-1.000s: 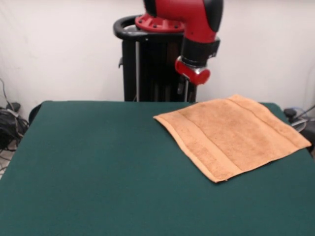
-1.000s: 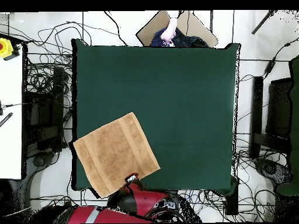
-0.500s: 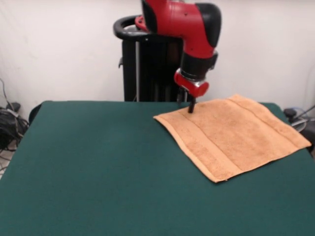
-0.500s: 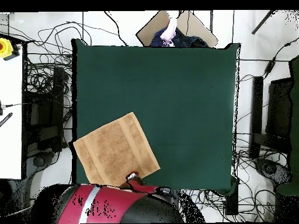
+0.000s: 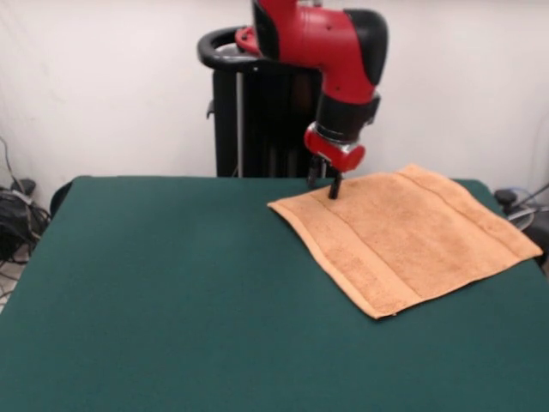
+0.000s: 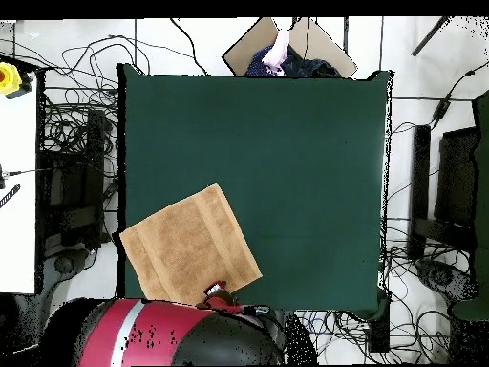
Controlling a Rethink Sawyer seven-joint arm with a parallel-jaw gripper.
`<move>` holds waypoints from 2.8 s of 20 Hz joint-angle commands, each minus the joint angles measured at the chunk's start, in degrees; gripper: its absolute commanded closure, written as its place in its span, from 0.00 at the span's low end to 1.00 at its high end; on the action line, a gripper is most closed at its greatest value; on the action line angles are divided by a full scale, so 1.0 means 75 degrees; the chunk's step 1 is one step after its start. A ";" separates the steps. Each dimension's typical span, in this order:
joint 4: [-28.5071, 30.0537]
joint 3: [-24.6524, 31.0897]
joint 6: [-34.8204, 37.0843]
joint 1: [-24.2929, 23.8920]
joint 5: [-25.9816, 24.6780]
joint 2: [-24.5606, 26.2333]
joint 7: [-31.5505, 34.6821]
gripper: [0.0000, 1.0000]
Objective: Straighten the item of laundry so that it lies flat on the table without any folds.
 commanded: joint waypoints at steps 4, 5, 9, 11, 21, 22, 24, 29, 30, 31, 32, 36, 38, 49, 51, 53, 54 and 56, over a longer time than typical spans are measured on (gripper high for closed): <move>-0.1287 0.0119 -0.0844 0.0208 0.0465 0.1013 0.0652 0.00; -0.1289 0.0118 -0.0859 0.0213 0.0478 0.0997 0.0655 0.00; -0.1662 -0.0164 -0.1083 0.0416 0.0603 0.1372 0.0455 0.00; -0.2086 -0.0337 -0.1158 0.0497 0.0594 0.1824 0.0181 0.00; -0.3031 -0.1234 -0.0912 0.1589 0.1327 0.3144 -0.0536 0.00; -0.3078 -0.1218 -0.0878 0.1609 0.1339 0.3233 -0.0523 0.00; -0.3187 -0.1145 -0.0840 0.1573 0.1258 0.3395 -0.0505 0.00; -0.3440 -0.1104 -0.0902 0.1580 0.1076 0.3764 -0.0577 0.00; -0.3468 -0.1166 -0.0982 0.1656 0.1155 0.3859 -0.0590 0.00; -0.3512 -0.1210 -0.0999 0.1720 0.1208 0.3929 -0.0629 0.00; -0.3550 -0.1260 -0.1056 0.1763 0.1242 0.4002 -0.0670 0.00; -0.3669 -0.1405 -0.1215 0.1968 0.1501 0.4294 -0.0783 0.00; -0.3703 -0.1487 -0.1391 0.2057 0.1606 0.4418 -0.0813 0.00; -0.3798 -0.1565 -0.2217 0.1761 0.1315 0.4619 -0.0742 0.00; -0.3892 -0.1624 -0.2426 0.1722 0.1336 0.4759 -0.0768 0.00; -0.3960 -0.1698 -0.2595 0.1713 0.1413 0.4892 -0.0804 0.00; -0.3983 -0.1732 -0.2665 0.1713 0.1441 0.4943 -0.0817 0.00; -0.3997 -0.1784 -0.2755 0.1726 0.1531 0.5009 -0.0833 0.00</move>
